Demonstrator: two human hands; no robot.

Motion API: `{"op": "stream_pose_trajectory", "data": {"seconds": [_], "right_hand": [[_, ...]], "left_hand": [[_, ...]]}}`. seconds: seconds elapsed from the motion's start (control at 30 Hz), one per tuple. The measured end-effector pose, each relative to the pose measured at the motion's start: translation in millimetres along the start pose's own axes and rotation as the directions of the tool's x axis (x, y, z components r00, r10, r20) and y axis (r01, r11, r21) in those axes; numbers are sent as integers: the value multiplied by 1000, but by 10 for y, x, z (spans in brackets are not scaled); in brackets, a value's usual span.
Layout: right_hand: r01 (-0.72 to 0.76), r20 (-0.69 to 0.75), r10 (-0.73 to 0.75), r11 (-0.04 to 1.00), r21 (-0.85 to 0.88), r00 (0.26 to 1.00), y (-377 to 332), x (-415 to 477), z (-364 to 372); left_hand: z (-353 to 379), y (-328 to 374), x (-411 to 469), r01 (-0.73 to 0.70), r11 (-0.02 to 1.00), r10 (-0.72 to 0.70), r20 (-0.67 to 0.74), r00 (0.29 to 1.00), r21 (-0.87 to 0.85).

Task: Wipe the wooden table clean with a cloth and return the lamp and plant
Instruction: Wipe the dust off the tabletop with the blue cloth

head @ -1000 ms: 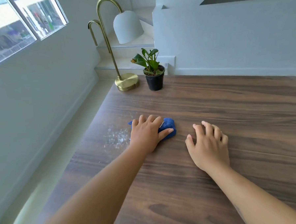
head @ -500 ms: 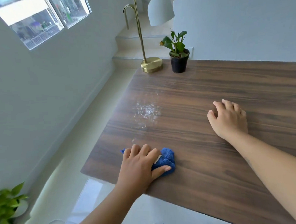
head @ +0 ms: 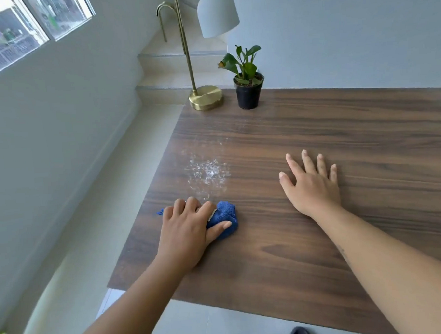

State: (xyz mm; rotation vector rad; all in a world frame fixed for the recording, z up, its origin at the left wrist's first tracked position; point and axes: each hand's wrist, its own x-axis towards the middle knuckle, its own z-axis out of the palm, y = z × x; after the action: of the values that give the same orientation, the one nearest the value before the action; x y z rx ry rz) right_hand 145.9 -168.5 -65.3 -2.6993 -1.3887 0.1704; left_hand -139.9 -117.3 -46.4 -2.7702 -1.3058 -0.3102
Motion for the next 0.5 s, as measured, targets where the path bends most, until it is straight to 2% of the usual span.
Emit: {"op": "stream_pose_trajectory", "data": {"seconds": [0.17,0.5], "right_hand": [[-12,-34,11,1000,-16,999,-10,19,48],[-22,-62,20,999,-35,998,-12,27,67]], "left_hand": [[130,-20,608,18,999,-20,43,999,43],[427,-60,1731,-50,998,46,85,995,41]]}}
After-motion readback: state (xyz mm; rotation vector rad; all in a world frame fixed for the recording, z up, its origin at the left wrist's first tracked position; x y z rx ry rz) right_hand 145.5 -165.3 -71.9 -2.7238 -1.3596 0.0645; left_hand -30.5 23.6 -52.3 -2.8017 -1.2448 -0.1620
